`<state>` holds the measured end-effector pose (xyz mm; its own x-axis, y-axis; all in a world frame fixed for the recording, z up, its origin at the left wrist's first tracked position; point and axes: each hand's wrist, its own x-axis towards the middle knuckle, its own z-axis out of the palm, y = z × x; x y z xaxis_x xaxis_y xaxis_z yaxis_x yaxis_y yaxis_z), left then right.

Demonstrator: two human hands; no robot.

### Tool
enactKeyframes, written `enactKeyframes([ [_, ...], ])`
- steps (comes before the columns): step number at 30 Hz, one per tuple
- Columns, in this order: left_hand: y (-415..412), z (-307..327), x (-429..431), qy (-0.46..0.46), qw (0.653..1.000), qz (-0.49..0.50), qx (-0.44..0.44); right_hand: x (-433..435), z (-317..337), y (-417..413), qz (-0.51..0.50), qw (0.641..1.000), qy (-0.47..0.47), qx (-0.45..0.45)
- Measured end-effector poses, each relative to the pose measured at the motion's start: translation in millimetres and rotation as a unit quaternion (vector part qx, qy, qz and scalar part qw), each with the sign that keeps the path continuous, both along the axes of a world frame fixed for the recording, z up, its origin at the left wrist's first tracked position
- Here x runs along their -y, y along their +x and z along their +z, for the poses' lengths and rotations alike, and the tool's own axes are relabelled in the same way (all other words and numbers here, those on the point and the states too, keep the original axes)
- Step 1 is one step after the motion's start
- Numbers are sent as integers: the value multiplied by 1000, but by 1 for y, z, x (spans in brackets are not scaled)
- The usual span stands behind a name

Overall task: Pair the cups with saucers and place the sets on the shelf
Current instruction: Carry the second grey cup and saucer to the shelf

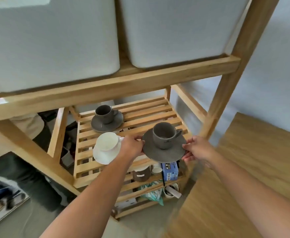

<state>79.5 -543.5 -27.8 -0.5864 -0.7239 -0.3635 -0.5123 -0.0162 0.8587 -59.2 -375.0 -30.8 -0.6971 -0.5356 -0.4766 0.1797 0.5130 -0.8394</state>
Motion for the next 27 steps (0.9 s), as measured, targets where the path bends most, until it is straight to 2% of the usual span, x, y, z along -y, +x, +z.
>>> enactKeyframes([
  [3,-19,-13,22,-52,998,11,24,28,-10,-20,1,1000,2,-8],
  [10,-76,-27,51,-99,989,98,44,81,-28,-76,9,999,11,-50],
  [18,-114,-41,69,-71,983,162,55,114,-41,-111,11,997,23,-77],
  [27,-126,-52,74,-108,975,170,93,126,-56,-117,6,996,29,-79],
])
